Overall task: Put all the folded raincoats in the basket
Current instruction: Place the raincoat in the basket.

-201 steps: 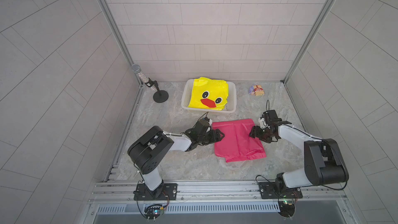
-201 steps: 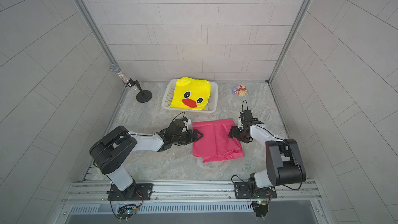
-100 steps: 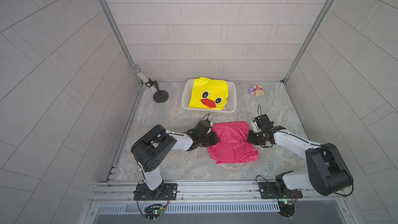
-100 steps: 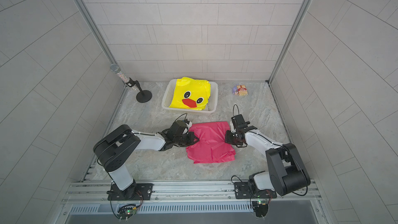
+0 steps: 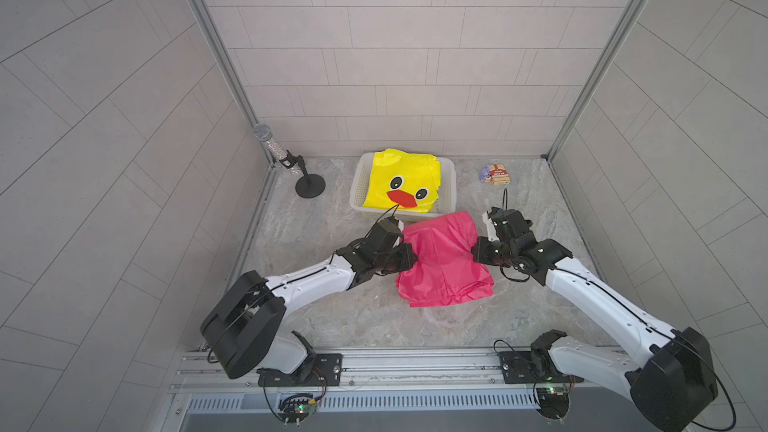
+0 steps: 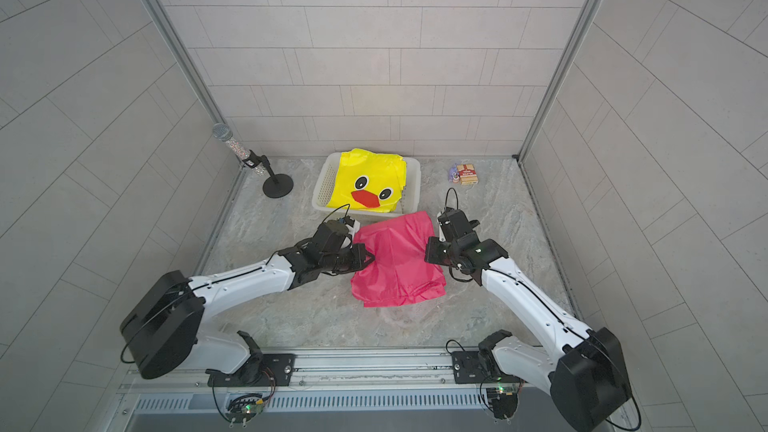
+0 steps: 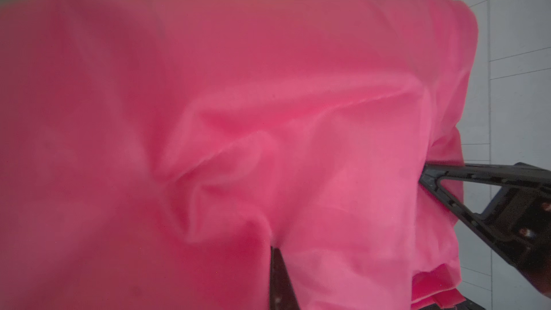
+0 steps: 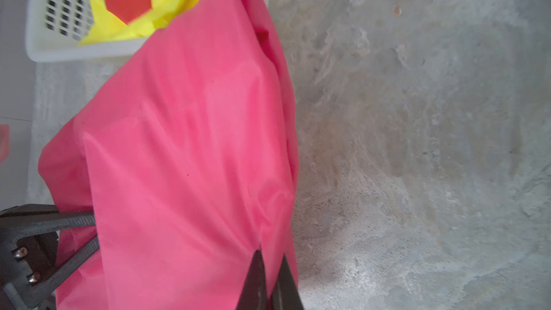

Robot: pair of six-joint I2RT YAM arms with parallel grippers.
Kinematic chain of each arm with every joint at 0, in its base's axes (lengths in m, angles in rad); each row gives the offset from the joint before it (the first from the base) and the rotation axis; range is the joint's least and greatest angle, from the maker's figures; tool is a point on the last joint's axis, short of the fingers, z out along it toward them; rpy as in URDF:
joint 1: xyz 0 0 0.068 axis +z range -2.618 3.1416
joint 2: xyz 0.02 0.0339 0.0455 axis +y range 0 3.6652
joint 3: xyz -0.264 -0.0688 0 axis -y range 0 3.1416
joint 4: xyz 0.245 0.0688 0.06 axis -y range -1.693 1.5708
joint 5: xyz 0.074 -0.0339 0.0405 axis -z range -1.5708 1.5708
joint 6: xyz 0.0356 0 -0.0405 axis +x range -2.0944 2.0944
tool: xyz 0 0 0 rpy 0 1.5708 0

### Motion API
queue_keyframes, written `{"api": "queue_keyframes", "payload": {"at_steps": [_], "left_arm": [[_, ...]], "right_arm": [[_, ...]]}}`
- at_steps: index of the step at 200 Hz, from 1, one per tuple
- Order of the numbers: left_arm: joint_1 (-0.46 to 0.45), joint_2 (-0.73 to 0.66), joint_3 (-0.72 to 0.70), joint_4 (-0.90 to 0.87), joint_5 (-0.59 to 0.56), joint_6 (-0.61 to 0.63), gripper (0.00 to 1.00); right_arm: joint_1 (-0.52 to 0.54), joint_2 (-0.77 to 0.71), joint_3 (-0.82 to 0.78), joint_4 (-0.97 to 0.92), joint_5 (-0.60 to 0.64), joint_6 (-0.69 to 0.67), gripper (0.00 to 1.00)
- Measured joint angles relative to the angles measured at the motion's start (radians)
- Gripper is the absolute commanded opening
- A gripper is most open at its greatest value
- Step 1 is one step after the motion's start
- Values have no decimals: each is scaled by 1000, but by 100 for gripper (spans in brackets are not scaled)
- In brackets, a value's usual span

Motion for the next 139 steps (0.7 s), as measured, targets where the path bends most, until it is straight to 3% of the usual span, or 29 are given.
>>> {"api": "queue_keyframes", "payload": {"at_steps": [37, 76, 108, 139], "left_arm": [[58, -63, 87, -99, -10, 30, 0], [225, -40, 275, -190, 49, 63, 0], [388, 88, 513, -256, 101, 109, 3], [478, 291, 760, -315, 138, 185, 4]], "right_arm": [[1, 3, 126, -41, 4, 19, 0], [3, 169, 375, -27, -4, 21, 0], [-11, 386, 586, 53, -28, 26, 0], [-39, 619, 749, 156, -64, 56, 0]]}}
